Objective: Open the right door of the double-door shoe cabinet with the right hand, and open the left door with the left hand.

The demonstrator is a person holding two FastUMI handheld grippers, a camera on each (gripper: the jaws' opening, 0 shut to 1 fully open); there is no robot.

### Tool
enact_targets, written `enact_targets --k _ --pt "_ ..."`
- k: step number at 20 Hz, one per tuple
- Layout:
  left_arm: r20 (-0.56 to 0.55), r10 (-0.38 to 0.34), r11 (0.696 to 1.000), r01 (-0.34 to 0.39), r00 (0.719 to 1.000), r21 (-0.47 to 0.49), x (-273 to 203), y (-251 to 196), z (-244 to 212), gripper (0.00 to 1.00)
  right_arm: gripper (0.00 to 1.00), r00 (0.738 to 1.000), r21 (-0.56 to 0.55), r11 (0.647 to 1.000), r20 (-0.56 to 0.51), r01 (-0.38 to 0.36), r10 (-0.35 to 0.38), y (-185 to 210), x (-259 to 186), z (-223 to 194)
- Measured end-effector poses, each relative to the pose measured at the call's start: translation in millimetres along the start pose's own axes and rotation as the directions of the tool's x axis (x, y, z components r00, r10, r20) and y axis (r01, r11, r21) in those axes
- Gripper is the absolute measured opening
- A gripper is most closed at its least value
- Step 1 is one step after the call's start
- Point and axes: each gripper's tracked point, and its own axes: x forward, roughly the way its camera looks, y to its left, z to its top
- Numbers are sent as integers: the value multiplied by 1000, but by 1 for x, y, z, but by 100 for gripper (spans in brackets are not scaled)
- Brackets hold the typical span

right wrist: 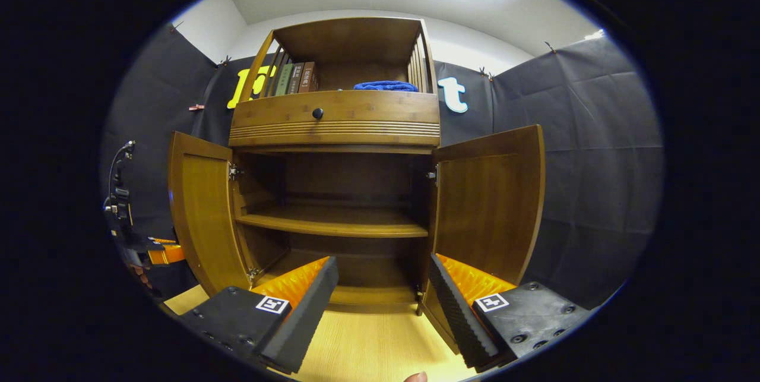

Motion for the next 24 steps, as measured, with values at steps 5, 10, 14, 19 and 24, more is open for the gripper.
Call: enact_targets --k 5,10,14,19,24 --pt "16 5 1000 -5 1000 11 -4 25 0 12 96 1000 -30 1000 -3 0 0 -1 1 -4" --pt "31 43 999 -42 999 -13 -4 58 3 10 98 1000 -36 999 -2 3 -3 -2 3 -5" --pt "42 58 998 -58 997 -11 -4 64 4 11 98 1000 -44 999 -6 8 -8 -2 3 -5" --pt "56 91 996 -91 994 2 -15 63 8 12 96 1000 -50 999 3 19 -19 -4 5 -4" --pt "66 146 989 -146 987 4 -45 61 14 13 98 1000 -44 999 12 14 -14 -3 4 -1"
